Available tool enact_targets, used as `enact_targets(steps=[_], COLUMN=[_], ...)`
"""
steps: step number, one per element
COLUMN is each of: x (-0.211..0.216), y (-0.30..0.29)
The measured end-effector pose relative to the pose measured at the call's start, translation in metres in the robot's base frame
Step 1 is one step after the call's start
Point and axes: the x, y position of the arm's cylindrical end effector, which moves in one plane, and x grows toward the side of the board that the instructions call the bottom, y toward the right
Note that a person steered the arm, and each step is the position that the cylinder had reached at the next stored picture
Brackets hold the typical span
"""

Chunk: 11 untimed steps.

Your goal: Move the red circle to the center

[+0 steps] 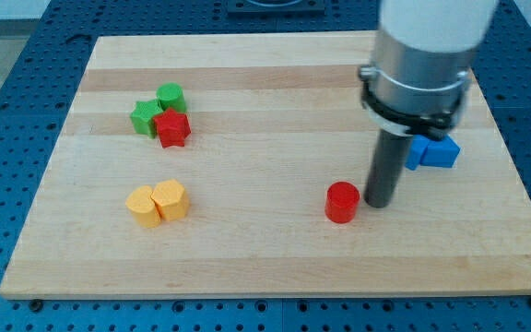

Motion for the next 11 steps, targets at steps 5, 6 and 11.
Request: enact_targets(steps=[5, 6, 11], x=[0.024, 0.032, -0.129], y=[-0.026, -0.028, -0.158])
